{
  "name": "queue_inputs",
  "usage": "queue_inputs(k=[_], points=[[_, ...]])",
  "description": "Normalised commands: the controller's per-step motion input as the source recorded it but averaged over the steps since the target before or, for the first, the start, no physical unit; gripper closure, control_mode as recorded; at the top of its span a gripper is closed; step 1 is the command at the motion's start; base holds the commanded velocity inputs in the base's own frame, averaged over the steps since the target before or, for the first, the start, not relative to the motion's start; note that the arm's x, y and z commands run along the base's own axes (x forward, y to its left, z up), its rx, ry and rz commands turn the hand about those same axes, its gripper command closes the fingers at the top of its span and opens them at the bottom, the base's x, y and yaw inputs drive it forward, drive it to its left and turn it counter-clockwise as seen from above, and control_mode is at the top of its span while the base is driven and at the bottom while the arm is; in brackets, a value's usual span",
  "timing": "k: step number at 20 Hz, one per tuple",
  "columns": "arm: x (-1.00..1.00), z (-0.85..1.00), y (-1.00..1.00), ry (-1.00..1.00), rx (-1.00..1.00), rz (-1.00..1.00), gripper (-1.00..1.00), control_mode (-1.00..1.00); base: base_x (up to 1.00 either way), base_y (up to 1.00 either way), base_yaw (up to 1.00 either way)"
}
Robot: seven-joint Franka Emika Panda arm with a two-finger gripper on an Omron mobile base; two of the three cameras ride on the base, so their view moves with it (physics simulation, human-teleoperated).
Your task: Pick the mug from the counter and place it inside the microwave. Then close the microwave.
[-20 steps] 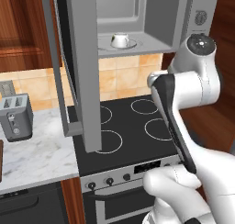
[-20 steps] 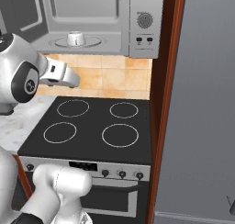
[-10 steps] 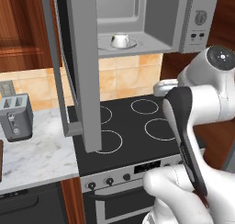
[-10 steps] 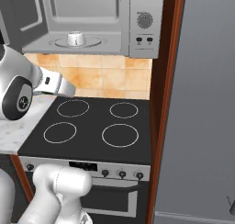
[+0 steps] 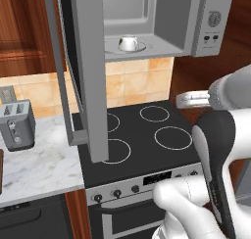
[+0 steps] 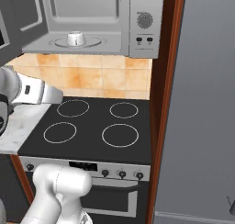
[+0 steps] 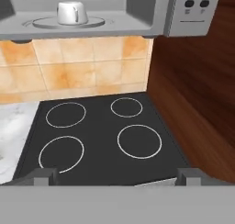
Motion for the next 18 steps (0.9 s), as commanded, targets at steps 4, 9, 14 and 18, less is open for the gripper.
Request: queue_inputs(k=[4,9,14,18], points=[[-0.43,0.21,0.00,-0.25,0.00,0.00,-1.00,-1.00,0.00,0.00,0.00],[-0.19,0.03,0.00,-0.30,0.00,0.00,-1.00,-1.00,0.00,0.00,0.00],[-0.22,0.14,0.00,-0.31,0.00,0.00,-1.00,-1.00,0.00,0.00,0.00],[-0.33,0.31,0.00,-0.30,0.00,0.00,-1.00,-1.00,0.00,0.00,0.00]])
